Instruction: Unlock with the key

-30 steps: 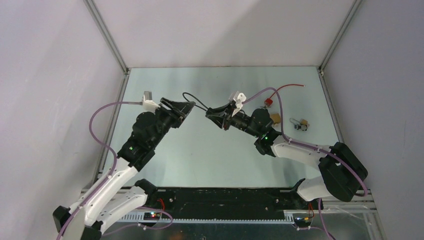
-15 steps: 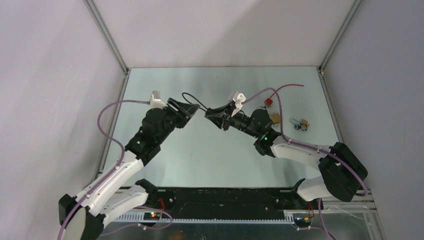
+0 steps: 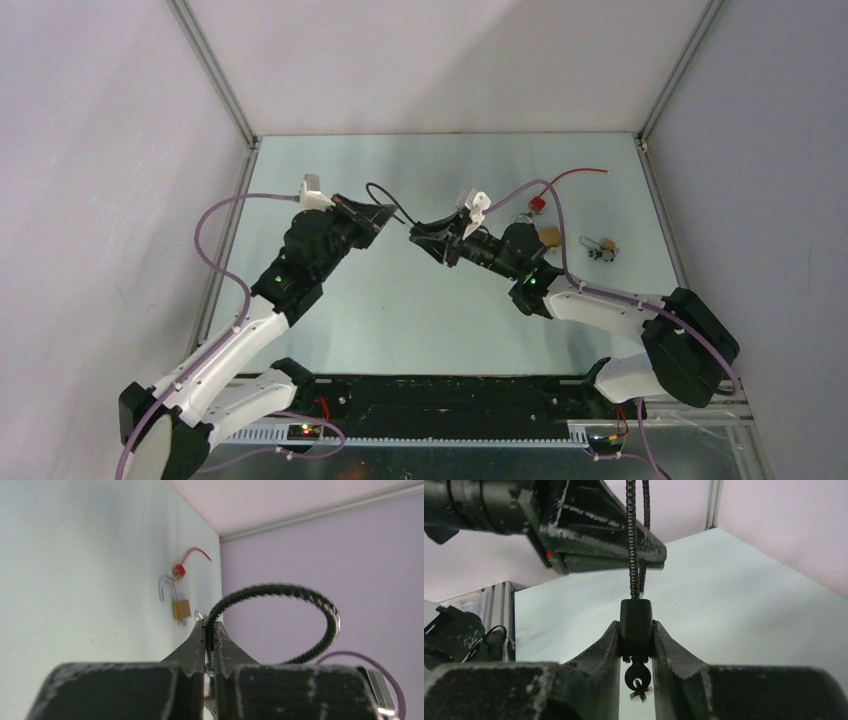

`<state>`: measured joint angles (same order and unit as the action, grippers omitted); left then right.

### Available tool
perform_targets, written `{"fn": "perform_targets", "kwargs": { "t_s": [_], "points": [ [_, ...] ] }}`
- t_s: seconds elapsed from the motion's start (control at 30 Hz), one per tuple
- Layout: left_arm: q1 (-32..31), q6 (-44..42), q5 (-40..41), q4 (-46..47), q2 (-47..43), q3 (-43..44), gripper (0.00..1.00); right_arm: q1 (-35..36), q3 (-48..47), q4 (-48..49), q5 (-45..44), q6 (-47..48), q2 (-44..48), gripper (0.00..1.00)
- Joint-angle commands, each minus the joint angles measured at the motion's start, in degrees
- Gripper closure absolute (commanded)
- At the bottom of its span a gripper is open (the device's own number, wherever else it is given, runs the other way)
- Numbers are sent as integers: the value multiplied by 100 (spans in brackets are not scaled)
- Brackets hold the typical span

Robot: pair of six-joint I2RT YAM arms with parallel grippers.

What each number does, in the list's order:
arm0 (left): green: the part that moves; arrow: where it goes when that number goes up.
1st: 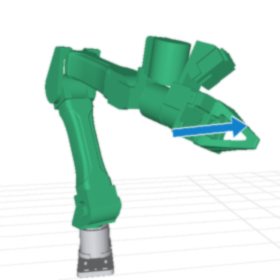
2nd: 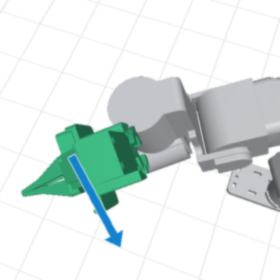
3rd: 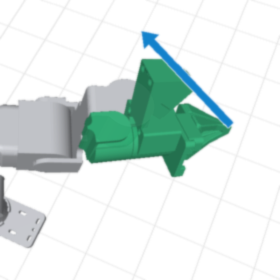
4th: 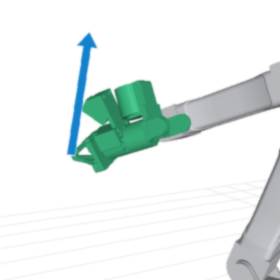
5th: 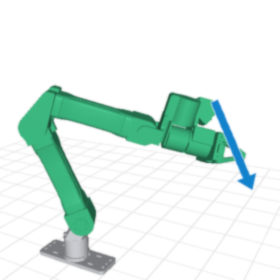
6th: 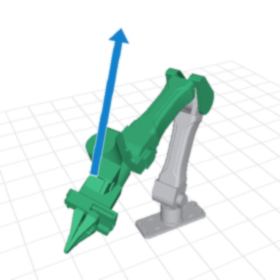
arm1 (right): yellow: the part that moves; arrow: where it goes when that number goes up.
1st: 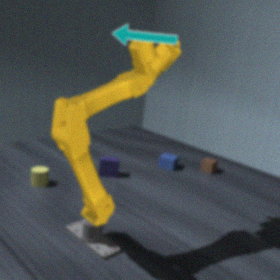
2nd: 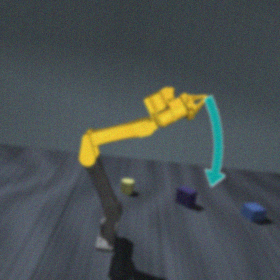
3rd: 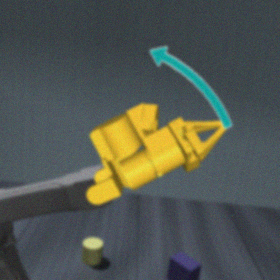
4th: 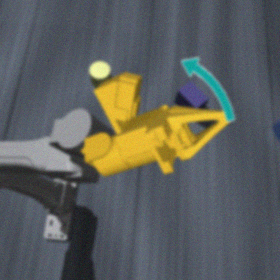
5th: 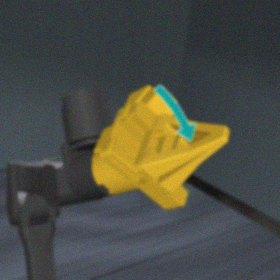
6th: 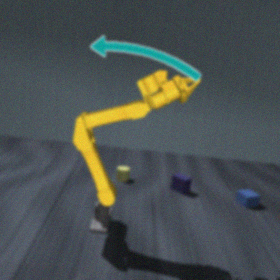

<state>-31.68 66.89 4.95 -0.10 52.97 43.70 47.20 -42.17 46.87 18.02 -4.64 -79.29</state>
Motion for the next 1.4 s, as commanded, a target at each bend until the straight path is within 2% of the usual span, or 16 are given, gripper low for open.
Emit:
{"fn": "perform_targets", "kwargs": {
  "t_s": [0.0, 0.2, 0.27, 0.33, 0.37, 0.4, 0.43, 0.47, 0.53, 0.6, 0.73, 0.9, 0.97, 1.1, 1.27, 1.37],
  "points": [
    [260, -257, 439, 156, -301, 372, 96, 76, 222, -257, 34, 254, 392, 100],
    [647, -544, 582, 75, -522, 515, 95, 186, 478, -1010, -172, 609, 712, 100],
    [665, -990, 737, -107, -540, 648, 89, 85, 601, -1207, -210, 520, 867, 100],
    [671, -1591, 866, -367, -546, 782, 66, -107, 720, -1415, -320, 284, 1063, 100],
    [672, -1829, 906, -451, -550, 822, 58, -186, 763, -1522, -371, 125, 1138, 100],
    [672, -2323, 930, -593, -562, 828, 39, -374, 779, -1729, -484, 53, 1287, 100],
    [672, -2560, 942, -674, -574, 799, 30, -584, 780, -1828, -528, -102, 1360, 100],
    [672, -2992, 981, -871, -609, 776, 16, -692, 774, -2004, -594, -188, 1505, 100],
    [671, -3499, 1148, -1230, -732, 685, 6, -1063, 772, -2195, -678, -456, 1698, 100],
    [679, -3891, 1425, -1522, -931, 533, 2, -1452, 738, -2414, -768, -768, 1813, 100],
    [708, -4516, 2365, -1940, -1439, 185, 0, -2151, 496, -3073, -795, -1442, 1627, 100],
    [746, -5152, 3319, -2112, -2100, -183, 0, -2720, 451, -2984, -414, -2190, 1023, 100],
    [754, -5242, 3543, -2108, -2300, -307, 0, -2802, 427, -2581, -308, -2533, 705, 100],
    [758, -5246, 3739, -2100, -2546, -521, 0, -2877, 333, -2384, -528, -3385, 103, 100],
    [749, -5259, 3868, -2087, -2802, -668, 0, -2882, 350, -2975, -1088, -4139, -300, 100],
    [750, -5257, 3931, -2044, -2908, -724, 0, -2898, 537, -3382, -1533, -4327, -226, 92]
  ]
}}
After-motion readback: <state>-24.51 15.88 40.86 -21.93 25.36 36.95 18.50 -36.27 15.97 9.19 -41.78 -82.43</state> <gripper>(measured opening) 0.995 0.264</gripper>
